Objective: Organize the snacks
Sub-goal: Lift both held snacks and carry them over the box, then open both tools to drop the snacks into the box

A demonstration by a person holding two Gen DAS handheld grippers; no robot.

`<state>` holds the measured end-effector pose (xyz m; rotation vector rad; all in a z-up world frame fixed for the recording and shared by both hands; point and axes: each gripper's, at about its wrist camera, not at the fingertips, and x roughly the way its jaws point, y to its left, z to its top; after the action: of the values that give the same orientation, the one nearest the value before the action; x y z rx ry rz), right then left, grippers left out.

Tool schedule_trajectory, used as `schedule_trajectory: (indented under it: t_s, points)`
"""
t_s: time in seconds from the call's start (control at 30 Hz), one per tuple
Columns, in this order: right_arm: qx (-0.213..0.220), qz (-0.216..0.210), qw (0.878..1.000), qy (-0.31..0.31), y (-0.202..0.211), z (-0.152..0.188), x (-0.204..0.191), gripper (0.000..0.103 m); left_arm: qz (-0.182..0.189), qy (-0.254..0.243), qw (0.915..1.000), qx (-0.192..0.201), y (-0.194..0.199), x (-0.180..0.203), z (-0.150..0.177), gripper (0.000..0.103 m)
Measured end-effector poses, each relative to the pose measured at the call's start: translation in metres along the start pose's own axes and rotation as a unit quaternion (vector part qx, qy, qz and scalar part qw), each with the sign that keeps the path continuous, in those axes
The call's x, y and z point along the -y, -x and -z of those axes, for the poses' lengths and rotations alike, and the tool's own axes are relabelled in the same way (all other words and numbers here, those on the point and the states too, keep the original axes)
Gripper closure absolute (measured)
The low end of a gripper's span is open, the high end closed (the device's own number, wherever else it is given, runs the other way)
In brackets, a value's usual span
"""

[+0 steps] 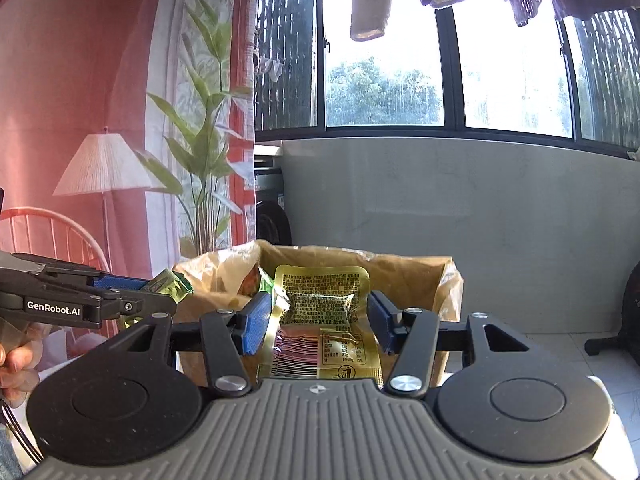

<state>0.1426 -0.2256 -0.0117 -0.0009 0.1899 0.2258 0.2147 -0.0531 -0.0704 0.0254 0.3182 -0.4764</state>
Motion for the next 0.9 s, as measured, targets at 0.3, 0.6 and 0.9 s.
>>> schedule_trajectory:
  t_s: [0.3, 0.6, 0.9]
  points:
    - [-0.02, 0.014, 1.0, -0.007, -0.068, -0.014, 0.029, 0.048, -0.004, -0.001, 1.0, -0.004, -0.065, 0.012, -0.045, 0.062]
    - [-0.072, 0.043, 0.996, -0.022, -0.101, 0.0, 0.048, 0.044, -0.004, 0.014, 0.9986, -0.052, -0.114, 0.012, -0.032, 0.056]
    - [-0.064, 0.036, 0.995, -0.062, -0.073, 0.008, 0.052, 0.043, 0.003, 0.016, 0.9979, -0.062, -0.087, -0.019, -0.025, 0.045]
